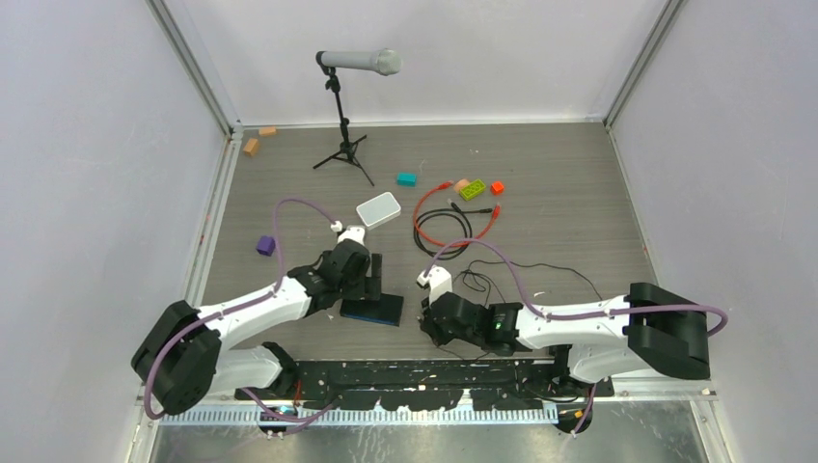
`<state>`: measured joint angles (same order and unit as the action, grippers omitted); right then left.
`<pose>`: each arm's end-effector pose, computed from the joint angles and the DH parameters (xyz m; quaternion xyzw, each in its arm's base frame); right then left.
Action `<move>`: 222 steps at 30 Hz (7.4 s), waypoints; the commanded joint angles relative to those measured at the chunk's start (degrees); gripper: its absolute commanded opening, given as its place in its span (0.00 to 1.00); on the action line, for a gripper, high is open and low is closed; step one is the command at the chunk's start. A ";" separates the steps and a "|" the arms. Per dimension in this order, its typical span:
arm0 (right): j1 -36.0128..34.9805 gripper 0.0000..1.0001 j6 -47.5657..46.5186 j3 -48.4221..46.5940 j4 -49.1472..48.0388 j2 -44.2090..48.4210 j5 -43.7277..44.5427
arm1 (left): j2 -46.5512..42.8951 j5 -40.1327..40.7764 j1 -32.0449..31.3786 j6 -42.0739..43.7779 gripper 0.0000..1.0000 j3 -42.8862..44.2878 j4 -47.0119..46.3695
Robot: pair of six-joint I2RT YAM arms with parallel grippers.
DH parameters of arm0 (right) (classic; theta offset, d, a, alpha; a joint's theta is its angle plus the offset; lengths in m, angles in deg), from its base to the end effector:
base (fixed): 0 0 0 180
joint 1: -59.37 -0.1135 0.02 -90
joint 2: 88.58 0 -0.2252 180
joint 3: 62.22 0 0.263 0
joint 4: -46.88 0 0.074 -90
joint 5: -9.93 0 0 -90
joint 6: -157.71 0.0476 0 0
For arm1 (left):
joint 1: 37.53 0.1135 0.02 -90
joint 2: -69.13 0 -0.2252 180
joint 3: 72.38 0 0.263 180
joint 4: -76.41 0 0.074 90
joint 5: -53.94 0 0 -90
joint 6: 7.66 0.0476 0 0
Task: Insert the plug into the switch port
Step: Insert the power into the switch port, then adjust the switch port at the center of the board.
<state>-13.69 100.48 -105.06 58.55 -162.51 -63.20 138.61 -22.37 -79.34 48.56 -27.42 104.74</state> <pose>0.0921 0.2549 0.1129 -0.2570 0.8711 0.2351 0.3462 0.1961 -0.1602 0.1194 0.0280 0.9415 -0.1046 0.3192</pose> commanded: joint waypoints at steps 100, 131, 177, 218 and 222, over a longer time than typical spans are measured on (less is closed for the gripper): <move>11.35 0.01 -37.60 -9.01 -7.62 -13.27 -24.51 | -15.08 -18.39 11.83 -3.95 0.72 -11.14 -6.42; 11.35 0.01 -36.82 -13.49 -4.06 -14.02 -30.04 | -12.47 -18.36 11.83 -2.72 0.61 -10.41 -6.04; 12.61 0.00 -41.81 -19.93 -0.12 -16.84 -23.35 | -11.39 -22.29 6.76 -1.41 0.61 -9.10 -4.06; 14.44 0.73 44.36 -30.72 -15.75 17.56 -6.48 | -14.42 -0.30 7.33 -5.50 1.00 7.05 17.28; 14.49 0.73 44.52 -31.62 -16.21 17.33 -6.97 | -13.04 -1.06 7.26 -4.17 1.00 8.00 16.15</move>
<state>0.85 141.75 -133.61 46.25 -144.78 -69.21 124.75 -22.41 -72.12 42.35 -21.67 123.64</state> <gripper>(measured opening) 0.730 0.996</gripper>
